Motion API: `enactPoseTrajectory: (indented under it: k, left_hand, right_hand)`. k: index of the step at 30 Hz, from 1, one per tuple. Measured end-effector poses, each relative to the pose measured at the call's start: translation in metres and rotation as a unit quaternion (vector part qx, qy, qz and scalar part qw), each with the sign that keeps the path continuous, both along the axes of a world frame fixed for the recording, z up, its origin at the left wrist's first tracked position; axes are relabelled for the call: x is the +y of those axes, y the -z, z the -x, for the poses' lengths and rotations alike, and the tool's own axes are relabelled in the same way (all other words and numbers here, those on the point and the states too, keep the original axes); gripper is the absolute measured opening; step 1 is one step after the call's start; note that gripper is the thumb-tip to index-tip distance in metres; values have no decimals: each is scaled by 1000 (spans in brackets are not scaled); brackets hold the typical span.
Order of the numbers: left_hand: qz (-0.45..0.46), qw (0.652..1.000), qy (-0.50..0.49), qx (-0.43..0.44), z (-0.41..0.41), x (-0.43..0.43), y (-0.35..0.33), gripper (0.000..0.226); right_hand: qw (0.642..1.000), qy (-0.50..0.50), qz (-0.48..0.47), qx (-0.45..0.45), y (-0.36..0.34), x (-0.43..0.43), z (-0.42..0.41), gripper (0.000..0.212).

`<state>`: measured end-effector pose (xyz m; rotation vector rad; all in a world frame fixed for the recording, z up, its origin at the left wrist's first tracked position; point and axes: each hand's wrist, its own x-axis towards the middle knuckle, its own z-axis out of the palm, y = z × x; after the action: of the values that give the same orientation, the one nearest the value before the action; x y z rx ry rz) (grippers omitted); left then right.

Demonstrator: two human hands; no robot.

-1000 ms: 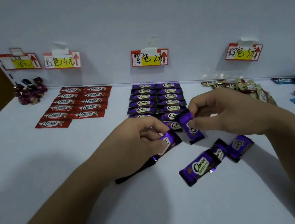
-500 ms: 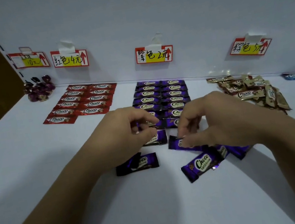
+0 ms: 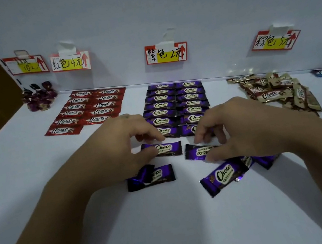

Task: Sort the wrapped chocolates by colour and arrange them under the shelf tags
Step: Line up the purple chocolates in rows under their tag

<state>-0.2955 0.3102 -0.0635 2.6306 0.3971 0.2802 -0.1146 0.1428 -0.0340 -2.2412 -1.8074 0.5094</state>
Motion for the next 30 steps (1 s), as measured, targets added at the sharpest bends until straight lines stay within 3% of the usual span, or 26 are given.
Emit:
enactPoseTrajectory:
  k: [8, 11, 14, 18, 23, 30]
  left_hand:
    - [-1, 999, 18, 27, -3, -5, 3, 21]
    - [-3, 1000, 19, 20, -5, -5, 3, 20]
    - [0, 1000, 21, 17, -4, -6, 4, 19]
    - [4, 1000, 21, 21, -3, -5, 4, 18]
    - [2, 1000, 17, 8, -4, -5, 5, 17]
    - [-18, 1000, 1, 0, -6, -7, 6, 13]
  right_hand:
    - [999, 17, 7, 36, 7, 8, 5, 23]
    - [1000, 4, -12, 22, 1, 1, -4, 4]
    - [999, -37, 4, 1, -3, -3, -7, 30]
    - [997, -75, 26, 1, 1, 1, 0, 31]
    - [999, -20, 43, -14, -5, 0, 3, 15]
    - [998, 34, 23, -49, -2, 2, 5, 21]
